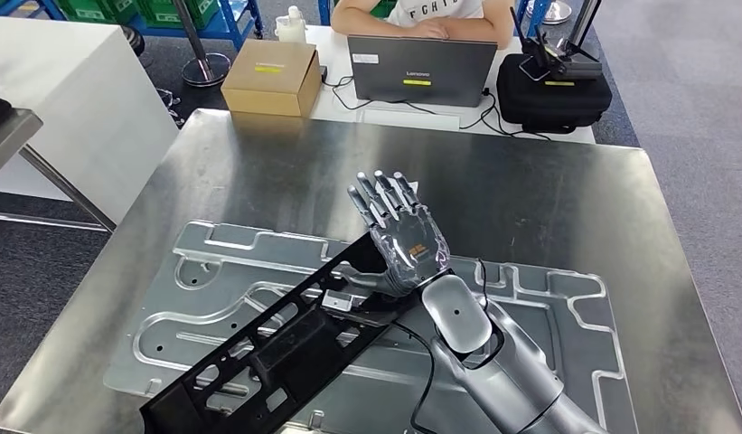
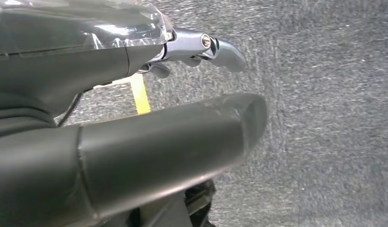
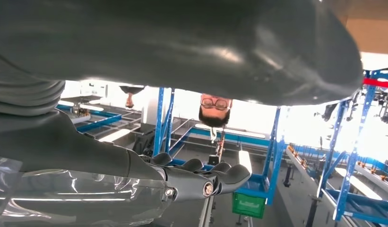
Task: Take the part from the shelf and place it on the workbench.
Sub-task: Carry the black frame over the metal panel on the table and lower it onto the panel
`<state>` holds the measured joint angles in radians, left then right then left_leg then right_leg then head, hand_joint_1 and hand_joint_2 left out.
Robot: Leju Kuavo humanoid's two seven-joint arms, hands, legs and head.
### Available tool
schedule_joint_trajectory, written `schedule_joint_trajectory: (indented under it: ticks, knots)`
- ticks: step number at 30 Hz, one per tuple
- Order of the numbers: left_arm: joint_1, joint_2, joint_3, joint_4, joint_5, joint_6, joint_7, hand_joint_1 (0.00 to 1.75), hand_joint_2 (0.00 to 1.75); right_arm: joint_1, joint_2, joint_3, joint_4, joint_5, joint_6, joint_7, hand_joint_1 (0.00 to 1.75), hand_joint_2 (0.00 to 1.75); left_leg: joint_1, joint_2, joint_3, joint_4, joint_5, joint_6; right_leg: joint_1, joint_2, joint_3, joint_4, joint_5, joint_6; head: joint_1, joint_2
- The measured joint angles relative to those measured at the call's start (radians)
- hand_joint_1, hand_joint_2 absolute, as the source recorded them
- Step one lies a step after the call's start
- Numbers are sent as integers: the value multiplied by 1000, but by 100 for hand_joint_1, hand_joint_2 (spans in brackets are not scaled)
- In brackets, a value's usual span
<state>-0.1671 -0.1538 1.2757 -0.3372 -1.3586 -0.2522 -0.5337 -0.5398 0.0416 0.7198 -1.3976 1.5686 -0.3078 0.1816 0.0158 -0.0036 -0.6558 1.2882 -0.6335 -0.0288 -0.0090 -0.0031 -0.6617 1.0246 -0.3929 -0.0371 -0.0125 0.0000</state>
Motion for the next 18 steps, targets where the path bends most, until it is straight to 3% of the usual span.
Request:
schedule_joint_trajectory:
  ticks: [1,4,6,8,9,10,11,13,14,15,16,18]
  knots:
    - [0,0,0,0,0,0,0,0,0,0,0,0,0,0,0,0,0,0,0,0,17,-12,9,0,0,0,-8,1,7,1,0,0]
    - [-4,1,0,0,0,0,0,0,0,-1,0,0,-1,0,0,0,0,0,-1,0,141,-209,78,6,1,2,-28,3,29,11,0,0]
    - [-7,1,0,0,0,0,0,0,0,-2,1,0,-1,0,0,0,0,0,-6,-3,173,-279,98,15,3,2,-34,2,45,24,2,0]
    - [-6,1,0,0,0,0,0,0,0,-2,1,0,-1,0,0,0,0,0,-8,-4,162,-280,114,27,3,2,-36,-6,64,37,4,0]
    - [-6,0,0,0,0,0,0,0,0,-2,1,0,-1,0,0,0,0,0,-7,-2,156,-282,126,34,2,4,-41,-7,62,42,4,0]
    - [-7,0,0,0,0,0,0,0,0,-2,0,0,-1,0,0,0,0,0,-4,0,146,-284,140,42,2,5,-49,4,43,48,6,0]
    - [-8,-1,0,0,0,0,0,0,0,-2,0,0,-1,0,0,0,0,0,-2,3,133,-288,156,50,1,6,-63,34,3,53,9,0]
    - [-8,-1,0,0,0,0,0,0,0,-1,-1,0,-1,0,0,0,0,0,-2,7,105,-288,180,59,-3,6,-94,150,-106,62,13,0]
    - [-8,-1,0,0,0,0,0,0,0,0,-1,0,0,0,0,0,0,0,-3,8,89,-286,191,60,-4,6,-105,216,-143,66,13,0]
    - [-8,-1,0,0,0,0,0,0,0,0,-1,0,0,0,0,0,0,0,-3,9,74,-285,201,59,-5,6,-105,264,-157,68,13,0]
    - [-7,0,0,0,0,0,0,0,0,1,-1,0,0,0,0,0,0,0,-3,9,59,-282,211,57,-5,5,-91,281,-150,69,13,0]
    - [-7,0,0,0,0,0,0,0,0,0,-1,0,0,0,0,0,0,0,-4,9,32,-275,228,52,-4,5,-11,212,-110,64,13,0]
